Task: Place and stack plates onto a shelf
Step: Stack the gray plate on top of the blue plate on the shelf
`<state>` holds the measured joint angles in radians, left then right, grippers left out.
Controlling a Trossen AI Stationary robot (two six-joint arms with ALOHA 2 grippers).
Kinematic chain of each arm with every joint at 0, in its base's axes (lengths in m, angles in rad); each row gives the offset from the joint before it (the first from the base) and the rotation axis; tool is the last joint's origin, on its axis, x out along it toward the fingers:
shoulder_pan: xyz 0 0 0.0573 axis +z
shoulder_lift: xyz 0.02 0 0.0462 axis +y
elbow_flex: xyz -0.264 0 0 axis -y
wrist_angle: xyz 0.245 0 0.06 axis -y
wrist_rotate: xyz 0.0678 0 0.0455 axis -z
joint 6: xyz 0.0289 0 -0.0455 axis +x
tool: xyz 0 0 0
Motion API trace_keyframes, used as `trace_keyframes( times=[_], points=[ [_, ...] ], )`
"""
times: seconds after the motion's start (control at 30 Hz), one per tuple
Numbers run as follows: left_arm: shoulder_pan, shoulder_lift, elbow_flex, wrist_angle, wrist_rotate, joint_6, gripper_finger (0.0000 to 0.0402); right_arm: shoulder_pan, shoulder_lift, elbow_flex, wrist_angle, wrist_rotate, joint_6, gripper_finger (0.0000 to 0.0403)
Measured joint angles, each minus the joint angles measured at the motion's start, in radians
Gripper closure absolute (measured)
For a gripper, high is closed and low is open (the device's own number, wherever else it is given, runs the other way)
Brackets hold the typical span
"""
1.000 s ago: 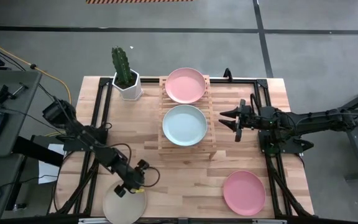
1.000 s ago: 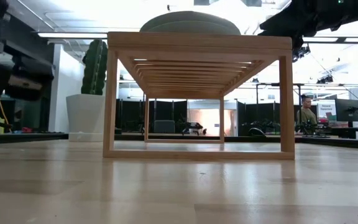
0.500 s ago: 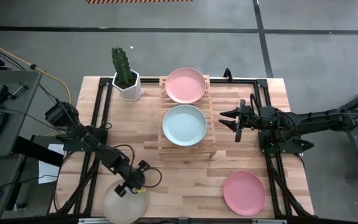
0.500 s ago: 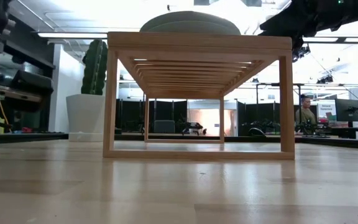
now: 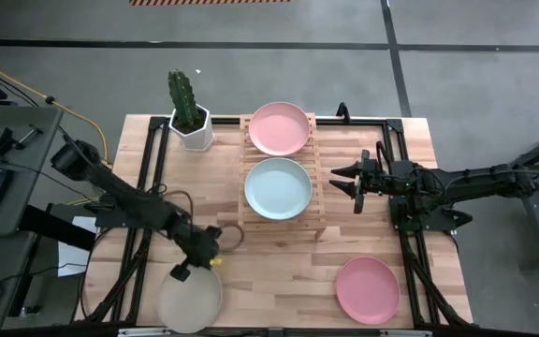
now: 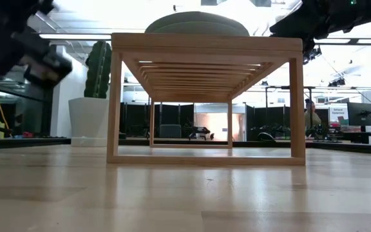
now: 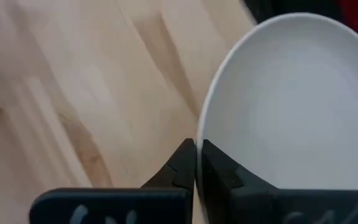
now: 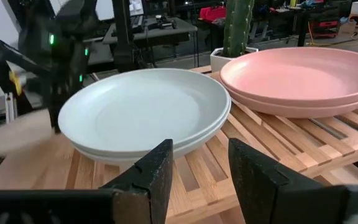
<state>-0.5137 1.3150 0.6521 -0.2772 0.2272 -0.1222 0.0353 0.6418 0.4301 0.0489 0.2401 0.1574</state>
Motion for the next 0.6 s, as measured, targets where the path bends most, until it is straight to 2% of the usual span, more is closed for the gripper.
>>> trace_keyframes(
  times=[0.2,0.3,0.37,0.47,0.53,0.6],
  points=[
    [0.094,-0.224,0.009,-0.033,0.005,-0.183,0.0400,0.000,0.000,0.000,-0.012,0.000,0.000,0.0265],
    [0.156,-0.313,0.080,-0.093,-0.022,-0.212,0.0401,-0.002,0.000,0.000,-0.017,0.000,0.000,0.0265],
    [0.192,-0.356,0.148,-0.134,-0.100,-0.169,0.0401,-0.004,0.000,0.000,-0.018,0.000,-0.001,0.0265],
    [0.253,-0.379,0.268,-0.163,-0.272,-0.066,0.0401,-0.014,0.000,0.000,-0.021,0.001,-0.001,0.0265],
    [0.311,-0.370,0.345,-0.156,-0.378,-0.012,0.0401,-0.022,0.000,0.000,-0.032,0.003,0.000,0.0265],
    [0.382,-0.342,0.413,-0.158,-0.439,0.017,0.0401,-0.027,0.000,0.000,-0.037,0.003,0.000,0.0265]
  ],
)
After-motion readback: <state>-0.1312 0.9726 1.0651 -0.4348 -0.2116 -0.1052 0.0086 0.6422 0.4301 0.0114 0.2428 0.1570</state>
